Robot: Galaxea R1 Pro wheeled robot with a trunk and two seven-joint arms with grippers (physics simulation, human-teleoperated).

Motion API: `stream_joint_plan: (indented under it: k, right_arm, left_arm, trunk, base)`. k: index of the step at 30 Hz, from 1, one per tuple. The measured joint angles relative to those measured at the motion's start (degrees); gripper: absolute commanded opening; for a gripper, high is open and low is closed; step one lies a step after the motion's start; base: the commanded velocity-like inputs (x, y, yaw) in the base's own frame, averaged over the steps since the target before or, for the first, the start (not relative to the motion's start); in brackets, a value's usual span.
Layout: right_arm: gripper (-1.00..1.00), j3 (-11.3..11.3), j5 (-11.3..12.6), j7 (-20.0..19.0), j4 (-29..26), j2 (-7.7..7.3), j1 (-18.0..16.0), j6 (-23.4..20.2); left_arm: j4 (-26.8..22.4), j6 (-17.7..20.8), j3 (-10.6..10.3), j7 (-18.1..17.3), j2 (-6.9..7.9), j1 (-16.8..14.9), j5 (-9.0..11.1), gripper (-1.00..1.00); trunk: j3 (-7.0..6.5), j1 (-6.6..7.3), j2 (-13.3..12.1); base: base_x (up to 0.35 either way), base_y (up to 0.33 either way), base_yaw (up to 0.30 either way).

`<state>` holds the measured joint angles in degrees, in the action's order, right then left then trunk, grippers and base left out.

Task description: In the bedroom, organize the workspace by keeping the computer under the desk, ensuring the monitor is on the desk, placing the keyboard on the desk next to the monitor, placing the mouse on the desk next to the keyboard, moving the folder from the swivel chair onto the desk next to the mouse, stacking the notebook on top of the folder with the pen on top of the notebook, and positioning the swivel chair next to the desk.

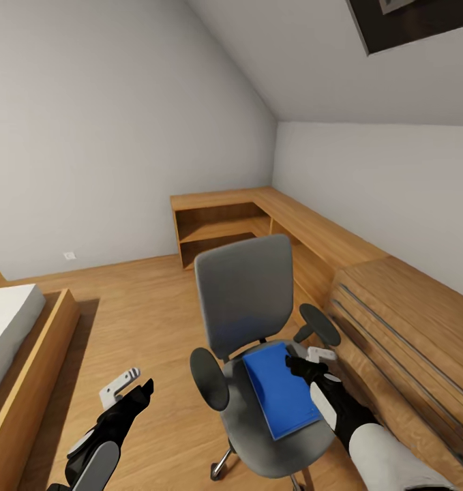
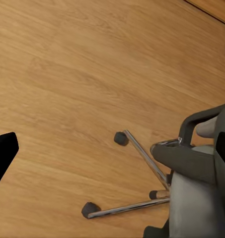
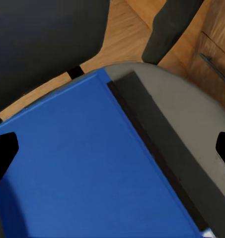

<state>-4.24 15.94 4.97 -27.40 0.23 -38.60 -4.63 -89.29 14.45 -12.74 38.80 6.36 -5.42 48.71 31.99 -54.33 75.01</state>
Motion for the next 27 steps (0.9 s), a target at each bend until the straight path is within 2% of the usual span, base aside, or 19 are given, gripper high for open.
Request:
stream_joint_plan:
  k: [3, 7, 14, 15, 16, 19, 24, 27]
  right_arm:
    - [1.0, 0.23, 0.26, -2.05, 7.71, -0.47, -4.13, 3.81]
    - [1.0, 0.31, 0.29, -6.51, 13.2, -0.74, -6.2, 7.07]
    - [1.0, 0.63, 1.12, -8.4, 13.78, -0.69, -6.47, 7.59]
    - [1.0, 0.7, 2.0, -8.47, 13.74, -0.68, -6.47, 7.57]
    - [1.0, 0.76, 3.89, -8.52, 13.72, -0.73, -6.48, 7.55]
    - [1.0, 0.75, 6.49, -8.56, 13.69, -0.87, -6.45, 7.64]
    - [1.0, 0.96, 8.23, -8.36, 13.54, -0.95, -6.45, 7.6]
    - [1.0, 0.95, 8.36, -8.33, 12.56, -0.85, -6.44, 7.72]
  left_arm:
    - [-0.01, 0.0, 0.02, -0.01, 0.0, -0.01, 0.0, 1.0]
    - [-0.01, 0.0, 0.01, -0.02, 0.0, -0.02, 0.0, 1.0]
    - [-0.09, 0.03, -0.13, -0.02, 0.0, 0.0, 0.03, 1.0]
    - [-0.09, 0.05, -0.18, -0.02, 0.0, 0.0, 0.05, 1.0]
    - [-0.09, 0.07, -0.2, -0.02, -0.04, 0.01, 0.05, 1.0]
    - [-0.1, 0.09, -0.22, -0.02, -0.07, -0.01, 0.06, 1.0]
    - [-0.03, 0.09, -0.34, -0.02, -0.11, -0.01, 0.09, 1.0]
    - [0.01, 0.09, -0.34, -0.02, -0.1, 0.0, 0.09, 1.0]
  trunk:
    - [0.54, -0.66, 1.21]
    - [1.26, -1.54, 2.81]
    - [2.52, -3.08, 5.62]
    - [2.7, -3.3, 6.02]
    - [2.88, -3.52, 6.42]
    - [3.42, -4.17, 7.63]
    - [4.32, -5.27, 9.63]
    - [4.86, -5.93, 10.84]
  base:
    - [0.0, 0.0, 0.0]
    - [0.0, 0.0, 0.0]
    - [0.0, 0.0, 0.0]
    - [0.0, 0.0, 0.0]
    - [0.0, 0.0, 0.0]
    - [0.0, 0.0, 0.0]
    - [0.0, 0.0, 0.0]
    - [0.0, 0.0, 0.0]
